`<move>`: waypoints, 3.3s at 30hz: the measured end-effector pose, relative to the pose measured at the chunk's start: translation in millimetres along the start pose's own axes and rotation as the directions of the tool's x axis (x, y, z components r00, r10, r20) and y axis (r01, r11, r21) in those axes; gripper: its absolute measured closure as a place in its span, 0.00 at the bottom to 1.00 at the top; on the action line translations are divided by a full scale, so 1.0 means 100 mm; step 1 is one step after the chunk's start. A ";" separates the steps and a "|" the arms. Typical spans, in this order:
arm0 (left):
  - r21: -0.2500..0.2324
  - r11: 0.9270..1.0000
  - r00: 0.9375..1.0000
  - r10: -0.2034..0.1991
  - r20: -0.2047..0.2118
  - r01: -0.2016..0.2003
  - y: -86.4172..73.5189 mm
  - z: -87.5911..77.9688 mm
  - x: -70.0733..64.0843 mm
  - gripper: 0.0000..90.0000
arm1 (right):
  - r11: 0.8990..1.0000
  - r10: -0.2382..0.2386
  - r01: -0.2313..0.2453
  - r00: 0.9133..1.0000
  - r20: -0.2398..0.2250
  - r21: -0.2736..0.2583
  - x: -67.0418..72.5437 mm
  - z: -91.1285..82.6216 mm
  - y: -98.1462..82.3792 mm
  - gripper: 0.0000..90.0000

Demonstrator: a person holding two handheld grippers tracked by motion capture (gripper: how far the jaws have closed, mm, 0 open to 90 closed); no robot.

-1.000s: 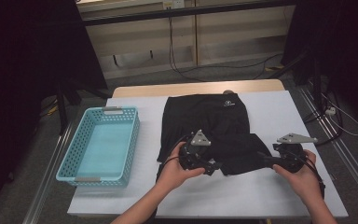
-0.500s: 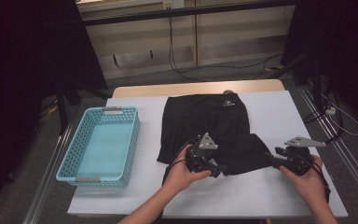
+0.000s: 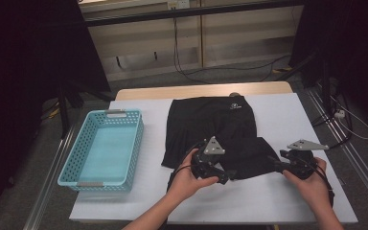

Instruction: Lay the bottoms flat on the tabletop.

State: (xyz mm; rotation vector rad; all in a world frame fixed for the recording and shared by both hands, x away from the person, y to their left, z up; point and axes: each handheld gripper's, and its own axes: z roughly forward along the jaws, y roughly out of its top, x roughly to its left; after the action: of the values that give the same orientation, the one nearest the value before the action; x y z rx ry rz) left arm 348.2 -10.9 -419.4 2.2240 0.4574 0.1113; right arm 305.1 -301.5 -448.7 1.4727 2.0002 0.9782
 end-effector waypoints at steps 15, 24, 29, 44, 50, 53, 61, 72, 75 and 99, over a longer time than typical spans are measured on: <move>0.082 0.995 0.998 0.055 -0.014 -0.054 -0.17 0.40 -0.07 0.41 | 0.999 -0.014 0.013 0.999 0.034 0.043 -0.06 0.02 -0.07 0.65; 0.076 0.996 0.999 0.034 0.023 -0.036 -0.18 0.35 -0.03 0.77 | 0.998 -0.001 0.000 1.000 0.017 0.064 -0.07 0.04 -0.11 0.76; 0.087 0.996 0.999 0.010 0.034 -0.013 -0.18 0.31 0.01 0.91 | 0.997 0.010 -0.008 1.000 -0.018 0.081 -0.07 0.02 -0.10 0.95; 0.039 0.999 0.995 -0.036 0.098 0.032 -0.14 -0.04 0.06 0.95 | 0.996 -0.024 0.032 0.996 -0.092 0.088 0.10 -0.16 -0.04 1.00; 0.036 0.998 0.991 -0.045 0.122 0.041 -0.16 -0.14 0.06 0.95 | 0.997 -0.020 0.029 0.992 -0.122 0.078 0.14 -0.27 -0.09 1.00; 0.042 0.998 0.989 -0.043 0.139 0.038 -0.17 -0.14 0.02 0.95 | 0.996 -0.016 0.027 0.991 -0.133 0.081 0.15 -0.34 -0.16 1.00; 0.085 0.996 0.981 -0.021 0.191 0.005 -0.19 -0.12 -0.07 0.95 | 0.996 -0.018 0.032 0.987 -0.159 0.089 0.21 -0.56 -0.30 1.00; 0.108 0.994 0.968 -0.027 0.248 0.000 -0.20 -0.11 -0.15 0.95 | 0.989 -0.029 0.054 0.984 -0.176 0.137 0.23 -0.56 -0.37 0.99; 0.088 0.996 0.970 -0.027 0.243 0.006 -0.17 -0.18 -0.12 0.95 | 0.990 -0.030 0.053 0.983 -0.179 0.127 0.23 -0.60 -0.36 1.00; 0.056 0.998 0.998 -0.034 0.049 0.031 -0.18 -0.16 0.16 0.20 | 0.996 -0.040 0.043 0.999 -0.036 0.074 0.16 -0.30 -0.05 0.59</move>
State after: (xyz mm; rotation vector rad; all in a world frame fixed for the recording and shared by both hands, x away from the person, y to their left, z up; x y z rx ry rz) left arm 354.4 17.3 -424.0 2.2673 0.4746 0.0256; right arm 275.3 -295.3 -432.9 1.4562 2.1048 0.9262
